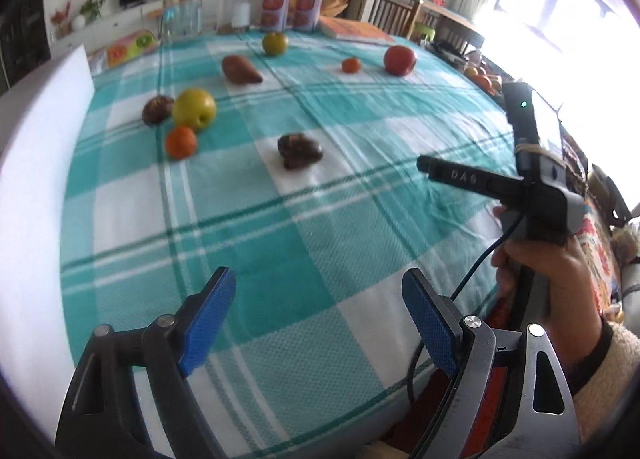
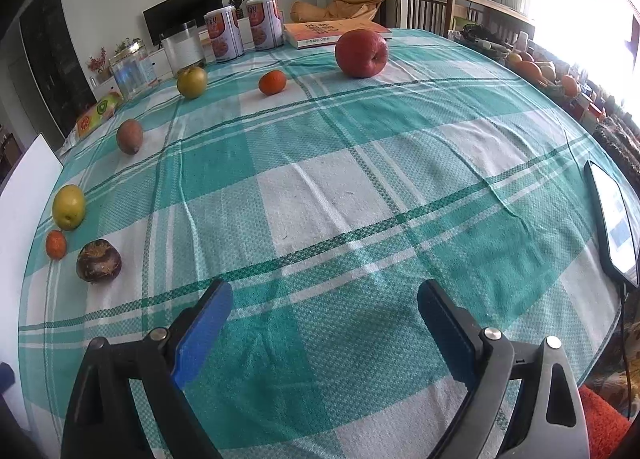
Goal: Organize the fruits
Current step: 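Move the left tool to the small orange and grasp it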
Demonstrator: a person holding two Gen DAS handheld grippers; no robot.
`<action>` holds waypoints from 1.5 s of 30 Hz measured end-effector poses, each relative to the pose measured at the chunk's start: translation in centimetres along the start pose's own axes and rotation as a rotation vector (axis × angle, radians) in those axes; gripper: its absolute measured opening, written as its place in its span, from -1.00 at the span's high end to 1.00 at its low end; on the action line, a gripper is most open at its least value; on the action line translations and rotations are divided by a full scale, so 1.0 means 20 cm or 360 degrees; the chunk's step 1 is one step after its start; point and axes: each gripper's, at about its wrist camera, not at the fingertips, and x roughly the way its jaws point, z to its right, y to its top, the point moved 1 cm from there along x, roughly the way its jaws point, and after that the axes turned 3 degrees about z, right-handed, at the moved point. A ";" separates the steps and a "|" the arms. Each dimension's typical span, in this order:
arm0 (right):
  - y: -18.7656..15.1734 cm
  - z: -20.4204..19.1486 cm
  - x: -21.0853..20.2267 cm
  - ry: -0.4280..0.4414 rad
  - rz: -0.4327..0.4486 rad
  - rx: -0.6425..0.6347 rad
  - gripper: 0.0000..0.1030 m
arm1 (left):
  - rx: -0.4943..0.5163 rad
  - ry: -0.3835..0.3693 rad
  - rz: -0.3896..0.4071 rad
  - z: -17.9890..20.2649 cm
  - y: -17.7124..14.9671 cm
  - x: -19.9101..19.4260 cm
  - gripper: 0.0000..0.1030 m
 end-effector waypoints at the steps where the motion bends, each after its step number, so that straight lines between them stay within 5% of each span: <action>1: 0.00 0.00 0.00 0.0000 -0.0002 -0.0001 -0.81 | -0.0020 0.0013 -0.0023 -0.02 -0.01 0.03 -0.69; 12: 0.00 0.00 0.01 0.0020 -0.0024 0.0012 -0.81 | -0.0110 0.0125 -0.0047 -0.16 -0.04 0.14 -0.69; 23: 0.00 0.01 0.02 0.0032 -0.0027 0.0025 -0.81 | -0.0216 0.0294 0.0264 -0.43 0.33 0.22 -0.65; 30: 0.00 0.03 -0.02 0.0069 0.0030 0.0081 -0.81 | -0.0093 0.0435 0.0215 -0.45 0.40 0.41 -0.64; 33: 0.01 0.05 -0.02 0.0085 0.0034 0.0107 -0.81 | -0.0069 0.0455 0.0231 -0.46 0.39 0.41 -0.40; 35: 0.01 0.05 -0.01 0.0087 0.0017 0.0112 -0.81 | -0.0064 0.0446 0.0236 -0.47 0.39 0.41 0.05; 37: 0.01 0.04 -0.01 0.0095 0.0019 0.0109 -0.82 | -0.0080 0.0433 0.0237 -0.48 0.39 0.41 0.31; 41: 0.01 0.00 -0.04 0.0247 0.0066 0.0075 -0.81 | -0.0113 0.0384 0.0270 -0.50 0.38 0.37 0.39; 45: 0.04 -0.11 -0.07 0.0556 0.0084 -0.0012 -0.81 | -0.0136 0.0329 0.0277 -0.49 0.34 0.30 0.39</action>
